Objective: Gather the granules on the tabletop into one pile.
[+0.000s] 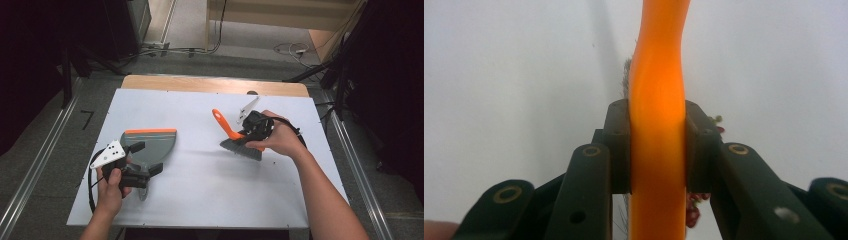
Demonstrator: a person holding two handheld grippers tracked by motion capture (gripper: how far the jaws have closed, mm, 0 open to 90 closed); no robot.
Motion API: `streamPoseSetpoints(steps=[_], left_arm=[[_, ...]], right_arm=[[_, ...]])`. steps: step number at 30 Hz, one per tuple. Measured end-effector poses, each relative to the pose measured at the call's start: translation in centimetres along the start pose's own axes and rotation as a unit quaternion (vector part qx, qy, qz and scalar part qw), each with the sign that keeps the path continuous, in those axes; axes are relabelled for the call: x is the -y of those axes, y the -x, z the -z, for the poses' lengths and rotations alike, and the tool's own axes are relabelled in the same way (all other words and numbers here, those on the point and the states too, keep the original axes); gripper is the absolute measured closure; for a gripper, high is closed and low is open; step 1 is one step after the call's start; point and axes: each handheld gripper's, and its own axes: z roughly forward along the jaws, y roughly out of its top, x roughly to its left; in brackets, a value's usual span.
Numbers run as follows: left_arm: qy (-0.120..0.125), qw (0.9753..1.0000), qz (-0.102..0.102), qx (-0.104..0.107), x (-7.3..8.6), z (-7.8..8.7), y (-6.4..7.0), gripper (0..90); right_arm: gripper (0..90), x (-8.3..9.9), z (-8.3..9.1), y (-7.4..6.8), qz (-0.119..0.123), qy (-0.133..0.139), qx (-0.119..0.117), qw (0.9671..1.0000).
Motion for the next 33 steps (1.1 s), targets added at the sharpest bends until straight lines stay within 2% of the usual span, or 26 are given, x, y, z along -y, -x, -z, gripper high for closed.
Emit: streamPoseSetpoints(steps=[6,9,10,15,20,24,26,29,30,33], left_arm=[[0.000,1.0000,-0.002,0.000,-0.1,0.0,0.1,0.0],[0.000,1.0000,-0.002,0.001,-0.1,0.1,0.1,0.0],[0.001,1.0000,-0.002,0.001,-0.1,0.1,0.1,0.0],[0.001,1.0000,-0.001,0.000,0.0,0.1,-0.1,0.0],[0.002,1.0000,-0.001,0.000,-0.1,0.1,0.0,0.0],[0.002,1.0000,-0.001,0.000,-0.1,0.1,0.1,0.0],[0.002,1.0000,-0.001,0.000,-0.1,0.1,0.1,0.0],[0.002,1.0000,-0.003,0.000,-0.1,0.1,0.1,0.0],[0.002,1.0000,-0.002,0.000,-0.1,0.1,0.1,0.0],[0.003,1.0000,-0.002,0.000,-0.1,0.1,0.1,0.0]], right_arm=[[68.5,-1.7,-1.8,0.2,-0.059,-0.035,-0.027,0.9973],[68.4,-1.9,-2.9,0.9,-0.074,-0.060,-0.006,0.9954],[68.3,-1.9,-2.8,1.1,-0.091,-0.061,-0.003,0.9940],[68.5,-1.5,-2.2,1.8,-0.109,-0.052,0.023,0.9925],[68.5,-1.0,-0.8,1.6,-0.108,-0.040,0.028,0.9930],[68.5,-0.6,0.4,1.2,-0.121,-0.020,0.021,0.9922],[68.5,-0.2,1.0,1.0,-0.127,-0.013,0.027,0.9914],[68.5,0.8,1.9,0.7,-0.152,0.008,0.027,0.9880],[68.5,1.3,2.3,0.7,-0.164,0.015,0.028,0.9859],[68.5,2.9,3.1,0.7,-0.210,0.034,0.027,0.9768]])
